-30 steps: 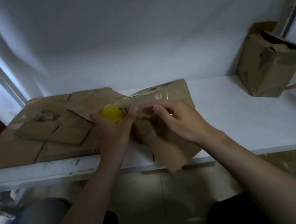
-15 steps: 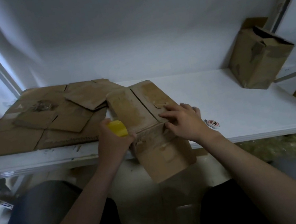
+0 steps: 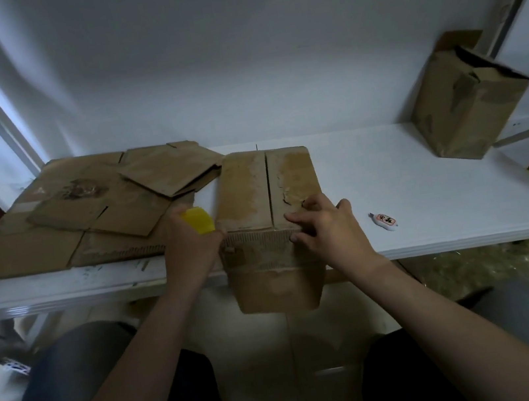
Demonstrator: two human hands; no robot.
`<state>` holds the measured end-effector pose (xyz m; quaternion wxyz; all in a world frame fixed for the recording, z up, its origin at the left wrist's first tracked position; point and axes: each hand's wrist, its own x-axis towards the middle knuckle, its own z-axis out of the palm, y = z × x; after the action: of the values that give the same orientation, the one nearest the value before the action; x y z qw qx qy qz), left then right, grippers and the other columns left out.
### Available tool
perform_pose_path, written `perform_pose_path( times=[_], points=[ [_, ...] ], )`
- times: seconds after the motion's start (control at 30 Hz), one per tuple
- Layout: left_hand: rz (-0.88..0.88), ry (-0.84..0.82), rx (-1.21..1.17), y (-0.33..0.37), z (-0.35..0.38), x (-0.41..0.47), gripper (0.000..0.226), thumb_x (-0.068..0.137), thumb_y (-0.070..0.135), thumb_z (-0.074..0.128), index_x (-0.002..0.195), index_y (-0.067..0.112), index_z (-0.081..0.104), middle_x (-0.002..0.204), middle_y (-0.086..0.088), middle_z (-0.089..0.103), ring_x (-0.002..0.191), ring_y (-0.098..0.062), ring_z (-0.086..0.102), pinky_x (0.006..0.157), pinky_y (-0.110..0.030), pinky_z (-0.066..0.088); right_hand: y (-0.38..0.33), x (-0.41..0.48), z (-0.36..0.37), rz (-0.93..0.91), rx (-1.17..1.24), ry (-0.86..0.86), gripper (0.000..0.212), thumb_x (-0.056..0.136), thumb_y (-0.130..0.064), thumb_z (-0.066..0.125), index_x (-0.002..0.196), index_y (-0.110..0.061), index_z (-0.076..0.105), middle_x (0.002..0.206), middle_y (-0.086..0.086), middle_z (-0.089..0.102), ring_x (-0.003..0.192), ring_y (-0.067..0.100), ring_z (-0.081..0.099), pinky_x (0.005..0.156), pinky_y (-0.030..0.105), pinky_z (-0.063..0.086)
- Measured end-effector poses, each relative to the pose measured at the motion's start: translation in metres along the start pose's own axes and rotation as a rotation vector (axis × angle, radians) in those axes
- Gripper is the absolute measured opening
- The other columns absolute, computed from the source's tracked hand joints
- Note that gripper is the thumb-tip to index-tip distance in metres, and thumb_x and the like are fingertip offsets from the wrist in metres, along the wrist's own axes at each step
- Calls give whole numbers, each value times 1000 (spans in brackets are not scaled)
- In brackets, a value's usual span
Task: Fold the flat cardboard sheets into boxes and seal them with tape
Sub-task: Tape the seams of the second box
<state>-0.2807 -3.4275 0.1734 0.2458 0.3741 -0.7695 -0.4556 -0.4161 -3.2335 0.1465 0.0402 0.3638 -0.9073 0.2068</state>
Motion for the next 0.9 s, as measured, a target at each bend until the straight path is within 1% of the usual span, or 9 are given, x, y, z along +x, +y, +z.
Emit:
perform_pose_path(
  times=[0.17,0.23,0.3,0.37,0.43,0.5,0.6,0.77,0.9],
  points=[
    [-53,-30,-100,11,-24,-12,63,93,24,68,148,24,36,126,0,43,106,-23,47,79,-38,40,-10,9,-3,31,7,-70,42,98,-41,64,139,-38,59,147,-6,45,124,30,38,103,42,44],
    [-69,-78,-145,17,-32,-20,59,95,28,66,147,27,39,136,-2,44,114,-28,50,85,-43,46,-16,10,-11,36,-130,-96,45,96,-50,61,140,-39,57,146,-4,47,129,34,37,103,47,43],
    [-74,-113,-192,24,-37,-27,52,96,29,65,145,27,45,140,-5,46,119,-32,53,92,-48,52,-27,6,-22,-20,-166,-10,49,93,-61,55,136,-37,57,142,-4,52,131,35,37,104,48,40],
    [-88,-159,-264,33,-41,-38,45,97,29,64,141,26,52,135,-6,51,116,-32,57,88,-46,56,-46,-5,-35,-93,150,31,58,85,-71,54,130,-34,51,130,-7,56,123,25,46,97,40,47],
    [-111,-245,-359,42,-41,-49,39,99,28,61,138,24,55,128,-10,60,109,-30,65,83,-42,58,-69,-18,-42,-100,515,-49,66,76,-75,65,120,-36,36,114,-15,52,106,12,55,84,33,53],
    [-124,-351,-409,49,-41,-58,38,101,30,57,138,22,56,121,-11,66,104,-26,69,81,-40,58,-85,-30,-43,-143,524,-96,72,72,-70,76,115,-36,28,106,-17,49,95,7,58,74,35,57],
    [-115,-416,-462,56,-41,-65,31,101,29,56,132,27,62,120,-5,69,108,-20,68,83,-37,57,-89,-37,-45,-169,495,-26,66,80,-52,80,117,-37,28,106,-16,51,92,10,61,73,41,59],
    [36,-247,-362,52,-43,-69,12,100,30,60,99,33,72,110,14,65,99,-2,59,71,-23,47,-79,-35,-58,-267,374,36,52,84,-40,79,118,-41,39,115,-11,57,97,12,56,69,29,48],
    [69,-229,-269,50,-38,-67,10,95,30,68,99,23,74,98,11,67,90,-3,60,65,-20,45,-78,-34,-67,-347,258,36,48,82,-37,79,120,-36,50,112,-12,62,93,10,55,68,28,47]
  ],
)
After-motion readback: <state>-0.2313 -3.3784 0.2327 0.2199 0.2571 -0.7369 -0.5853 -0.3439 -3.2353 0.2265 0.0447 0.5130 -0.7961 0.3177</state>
